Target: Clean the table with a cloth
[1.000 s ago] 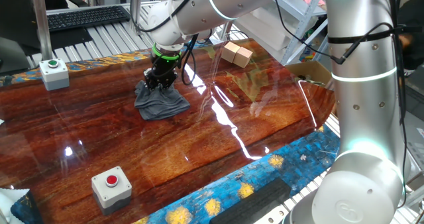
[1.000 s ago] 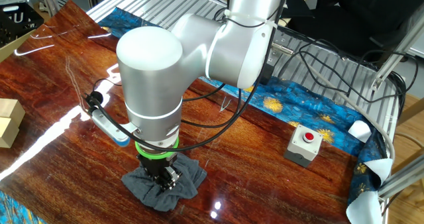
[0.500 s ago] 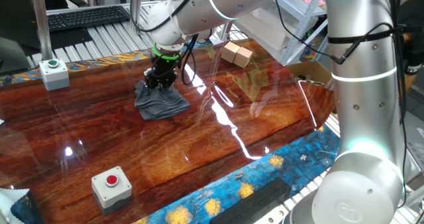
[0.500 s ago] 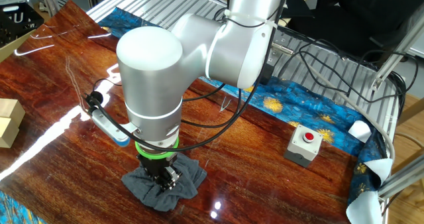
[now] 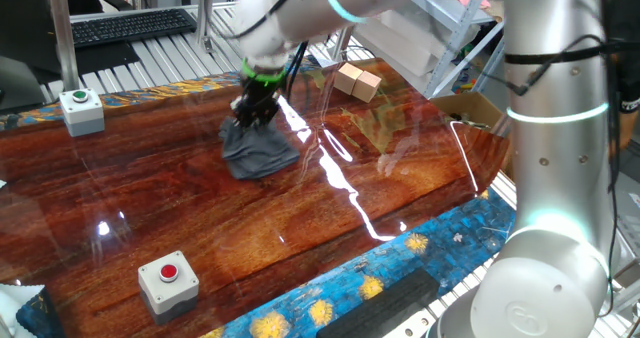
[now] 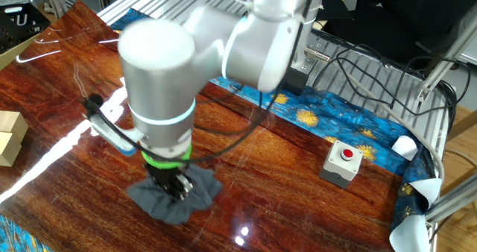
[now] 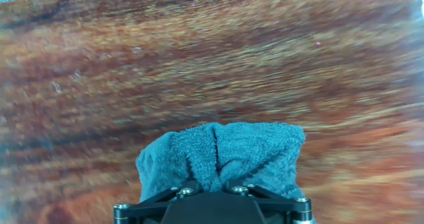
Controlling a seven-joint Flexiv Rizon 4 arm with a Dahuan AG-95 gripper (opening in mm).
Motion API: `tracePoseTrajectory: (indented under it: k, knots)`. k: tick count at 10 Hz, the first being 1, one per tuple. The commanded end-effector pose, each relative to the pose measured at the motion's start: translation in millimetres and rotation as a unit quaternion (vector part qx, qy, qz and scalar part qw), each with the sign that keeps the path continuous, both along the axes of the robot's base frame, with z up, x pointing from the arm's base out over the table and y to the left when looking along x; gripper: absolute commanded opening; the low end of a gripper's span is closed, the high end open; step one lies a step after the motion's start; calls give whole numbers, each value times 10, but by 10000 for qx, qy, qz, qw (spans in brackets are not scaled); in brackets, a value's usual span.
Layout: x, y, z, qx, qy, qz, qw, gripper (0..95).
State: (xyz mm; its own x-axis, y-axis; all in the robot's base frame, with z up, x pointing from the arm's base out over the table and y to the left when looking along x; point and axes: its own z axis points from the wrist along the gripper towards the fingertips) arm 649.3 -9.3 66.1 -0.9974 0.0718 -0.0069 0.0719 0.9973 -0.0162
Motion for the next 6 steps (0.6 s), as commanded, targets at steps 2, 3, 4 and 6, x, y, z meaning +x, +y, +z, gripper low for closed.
tracePoseTrajectory:
  k: [2, 3, 4, 6]
  knots:
    - [-51, -266, -149, -86, -141, 268, 9995, 0]
    - [-59, -320, -170, -90, -145, 322, 9993, 0]
    - [-62, -362, -194, -111, -155, 376, 9991, 0]
    - [-58, -359, -200, -130, -145, 374, 9991, 0]
